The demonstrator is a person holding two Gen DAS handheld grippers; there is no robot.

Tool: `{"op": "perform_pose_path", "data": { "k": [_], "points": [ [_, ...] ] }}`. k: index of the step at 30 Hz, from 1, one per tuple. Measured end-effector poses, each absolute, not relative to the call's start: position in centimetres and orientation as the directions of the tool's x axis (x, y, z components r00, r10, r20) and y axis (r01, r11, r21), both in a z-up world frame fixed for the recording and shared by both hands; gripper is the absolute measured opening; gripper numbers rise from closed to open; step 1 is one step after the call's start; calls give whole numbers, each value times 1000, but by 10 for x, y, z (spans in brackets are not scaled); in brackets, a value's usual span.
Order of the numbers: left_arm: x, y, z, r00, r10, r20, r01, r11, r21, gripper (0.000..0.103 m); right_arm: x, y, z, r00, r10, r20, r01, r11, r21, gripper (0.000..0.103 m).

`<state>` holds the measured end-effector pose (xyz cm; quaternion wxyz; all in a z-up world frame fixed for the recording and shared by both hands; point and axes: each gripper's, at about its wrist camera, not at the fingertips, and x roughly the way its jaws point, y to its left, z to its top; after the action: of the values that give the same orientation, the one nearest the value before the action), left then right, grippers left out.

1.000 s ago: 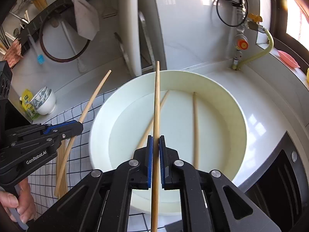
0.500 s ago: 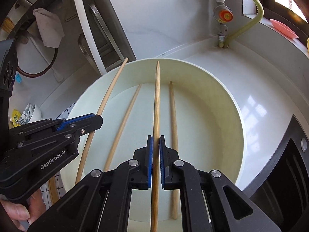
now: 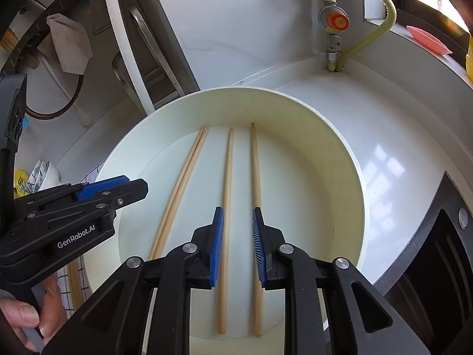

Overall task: Organize utensils
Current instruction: 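Move both open tools back over the remaining chopstick pile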

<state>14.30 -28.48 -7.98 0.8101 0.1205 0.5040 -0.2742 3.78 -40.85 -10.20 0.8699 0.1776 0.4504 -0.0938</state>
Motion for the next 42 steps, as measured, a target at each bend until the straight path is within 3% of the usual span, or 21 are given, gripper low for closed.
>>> {"op": "perform_pose_path", "data": {
  "k": [12, 17, 21, 26, 35, 42],
  "points": [
    [122, -241, -61, 373, -316, -872, 536, 841, -75, 28, 21, -379, -84, 594, -9, -805, 300, 930, 211, 25],
    [112, -211, -46, 411, -313, -856, 514, 855, -67, 43, 16, -352, -73, 608, 4, -794, 260, 944, 204, 28],
    [105, -180, -38, 436, -304, -847, 480, 875, -67, 45, 14, -327, -65, 616, 23, -787, 224, 953, 203, 32],
    [97, -131, -33, 466, -274, -841, 426, 903, -58, 58, 10, -290, -59, 618, 38, -785, 177, 966, 186, 40],
    [83, -48, -42, 498, -207, -842, 342, 939, -28, 69, 10, -222, -58, 604, 61, -795, 111, 981, 159, 55],
    [74, 0, -49, 505, -207, -838, 326, 945, -37, 71, 12, -174, -65, 577, 55, -815, 98, 986, 136, 58]
  ]
}}
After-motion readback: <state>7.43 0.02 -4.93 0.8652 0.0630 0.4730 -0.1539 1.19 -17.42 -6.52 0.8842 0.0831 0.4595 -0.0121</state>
